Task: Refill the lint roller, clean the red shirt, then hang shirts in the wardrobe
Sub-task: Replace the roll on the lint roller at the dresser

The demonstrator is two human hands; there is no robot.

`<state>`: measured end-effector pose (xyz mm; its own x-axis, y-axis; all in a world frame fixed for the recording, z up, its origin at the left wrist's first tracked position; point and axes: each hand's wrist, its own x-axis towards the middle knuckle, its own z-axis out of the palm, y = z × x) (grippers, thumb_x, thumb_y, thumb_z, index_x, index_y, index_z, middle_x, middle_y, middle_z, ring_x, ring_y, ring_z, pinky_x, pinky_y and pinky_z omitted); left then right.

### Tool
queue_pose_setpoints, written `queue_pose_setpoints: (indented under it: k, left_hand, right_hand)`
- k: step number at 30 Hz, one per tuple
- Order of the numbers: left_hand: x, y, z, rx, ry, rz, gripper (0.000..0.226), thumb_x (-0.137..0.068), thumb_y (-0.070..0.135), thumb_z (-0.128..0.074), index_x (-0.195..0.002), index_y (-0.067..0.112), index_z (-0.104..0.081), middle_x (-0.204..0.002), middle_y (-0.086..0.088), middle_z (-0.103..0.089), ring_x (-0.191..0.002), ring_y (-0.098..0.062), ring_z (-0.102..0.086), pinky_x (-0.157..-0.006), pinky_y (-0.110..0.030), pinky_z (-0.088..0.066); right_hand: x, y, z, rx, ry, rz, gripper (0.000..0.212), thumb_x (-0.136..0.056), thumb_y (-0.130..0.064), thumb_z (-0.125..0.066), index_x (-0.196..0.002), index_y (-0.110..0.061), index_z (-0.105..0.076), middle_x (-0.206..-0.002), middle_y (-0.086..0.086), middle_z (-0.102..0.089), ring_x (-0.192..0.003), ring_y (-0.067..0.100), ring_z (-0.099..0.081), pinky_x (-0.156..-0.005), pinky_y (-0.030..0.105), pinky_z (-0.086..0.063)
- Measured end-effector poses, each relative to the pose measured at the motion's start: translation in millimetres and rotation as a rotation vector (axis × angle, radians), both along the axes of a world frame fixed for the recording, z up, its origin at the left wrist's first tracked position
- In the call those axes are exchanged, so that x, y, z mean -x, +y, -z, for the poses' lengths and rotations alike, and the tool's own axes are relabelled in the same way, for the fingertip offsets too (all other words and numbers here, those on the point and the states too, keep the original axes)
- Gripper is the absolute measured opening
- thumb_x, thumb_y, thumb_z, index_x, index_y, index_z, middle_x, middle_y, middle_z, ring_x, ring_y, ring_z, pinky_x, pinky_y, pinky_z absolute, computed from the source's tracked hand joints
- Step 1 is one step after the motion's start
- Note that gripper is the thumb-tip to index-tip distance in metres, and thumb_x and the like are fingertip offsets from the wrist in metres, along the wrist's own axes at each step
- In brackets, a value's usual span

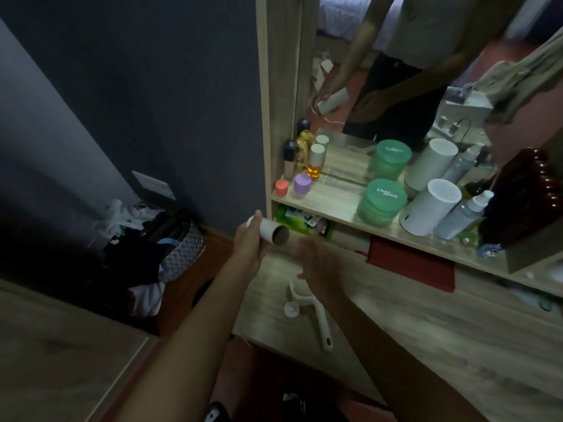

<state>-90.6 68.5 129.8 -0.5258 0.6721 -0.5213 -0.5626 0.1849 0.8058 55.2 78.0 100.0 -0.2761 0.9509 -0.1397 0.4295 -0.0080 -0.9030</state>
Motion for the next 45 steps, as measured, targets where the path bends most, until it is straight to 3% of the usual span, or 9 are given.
queue_pose_setpoints:
  k: [2,6,11,17,21,27,31,36,45]
  left_hand:
    - [3.7,-3.6,8.0,0.016,-0.067,0.036,0.028,-0.096,0.034,-0.052,-0.089,0.008,-0.059,-0.083,-0.013,-0.063,-0.076,-0.023,-0.064,-0.077,-0.043,-0.056]
    - [2.4,-11.2,14.4,0.025,-0.138,0.088,0.027,-0.098,0.035,-0.048,-0.1,0.01,-0.056,-0.085,-0.008,-0.059,-0.076,-0.018,-0.06,-0.067,-0.036,-0.053]
    - [-4.1,-20.1,19.7,0.055,-0.202,0.118,0.034,-0.098,0.037,-0.048,-0.119,0.01,-0.051,-0.093,-0.006,-0.059,-0.08,-0.017,-0.061,-0.074,-0.038,-0.052]
    - [-1.5,-24.8,21.4,0.043,-0.205,0.101,0.032,-0.097,0.037,-0.05,-0.114,0.01,-0.053,-0.095,-0.007,-0.06,-0.081,-0.018,-0.062,-0.079,-0.039,-0.053]
    - [3.0,-26.5,19.2,0.031,-0.192,0.077,0.028,-0.097,0.036,-0.051,-0.109,0.011,-0.055,-0.093,-0.006,-0.06,-0.08,-0.016,-0.063,-0.082,-0.04,-0.053]
    - [-0.1,-23.0,6.6,-0.019,-0.235,0.068,0.027,-0.098,0.037,-0.047,-0.098,0.011,-0.055,-0.082,-0.008,-0.061,-0.073,-0.018,-0.061,-0.063,-0.034,-0.057]
    - [-2.1,-15.4,0.0,-0.014,-0.167,0.061,0.031,-0.099,0.035,-0.045,-0.109,0.007,-0.054,-0.087,-0.012,-0.059,-0.078,-0.022,-0.06,-0.073,-0.04,-0.053]
    - [-18.0,-10.6,-12.0,-0.017,-0.099,0.16,0.033,-0.102,0.036,-0.037,-0.092,0.01,-0.055,-0.077,-0.01,-0.058,-0.06,-0.017,-0.061,-0.051,-0.026,-0.051]
    - [-30.2,-8.5,-18.8,0.029,-0.239,0.09,0.042,-0.1,0.042,-0.038,-0.123,0.008,-0.048,-0.07,-0.01,-0.061,-0.045,-0.017,-0.061,-0.04,-0.022,-0.046]
  right_hand:
    - [-13.7,-13.8,29.8,-0.074,-0.234,-0.223,0.022,-0.095,-0.022,-0.05,-0.102,-0.012,-0.069,-0.099,0.008,-0.069,-0.086,0.019,-0.064,-0.079,0.033,-0.052]
    - [-26.0,-38.5,78.8,-0.19,-0.713,-0.759,0.039,-0.099,-0.02,-0.043,-0.138,-0.018,-0.05,-0.144,0.007,-0.046,-0.124,0.021,-0.052,-0.101,0.034,-0.043]
    - [-29.1,-47.5,90.0,-0.252,-0.832,-0.721,0.048,-0.102,-0.036,-0.039,-0.145,-0.016,-0.038,-0.144,0.012,-0.045,-0.13,0.034,-0.044,-0.106,0.04,-0.037]
    - [-29.7,-38.7,79.4,-0.147,-0.693,-0.557,0.034,-0.094,-0.032,-0.05,-0.122,-0.014,-0.056,-0.115,0.006,-0.061,-0.102,0.023,-0.061,-0.084,0.032,-0.047]
    - [-14.1,-31.6,32.7,0.276,0.044,0.032,0.017,-0.097,-0.019,-0.053,-0.103,-0.008,-0.065,-0.086,0.008,-0.069,-0.065,0.014,-0.067,-0.055,0.024,-0.054]
    - [-8.7,-15.9,-30.8,0.329,0.426,-0.241,0.03,-0.092,-0.016,-0.062,-0.117,-0.004,-0.049,-0.093,0.013,-0.072,-0.064,0.018,-0.065,-0.056,0.025,-0.056]
    - [-14.5,-9.0,-43.5,0.252,0.483,-0.286,0.02,-0.092,-0.011,-0.061,-0.11,-0.012,-0.052,-0.086,0.011,-0.073,-0.063,0.017,-0.066,-0.058,0.026,-0.055]
    - [-9.9,-4.3,-42.7,0.11,0.391,-0.326,0.016,-0.093,-0.019,-0.063,-0.106,-0.028,-0.06,-0.077,0.013,-0.072,-0.059,0.021,-0.066,-0.056,0.034,-0.055]
    - [-8.9,-12.9,-25.1,-0.137,0.238,-0.25,0.029,-0.094,-0.034,-0.06,-0.115,-0.054,-0.06,-0.09,-0.003,-0.074,-0.07,0.011,-0.071,-0.058,0.029,-0.059]
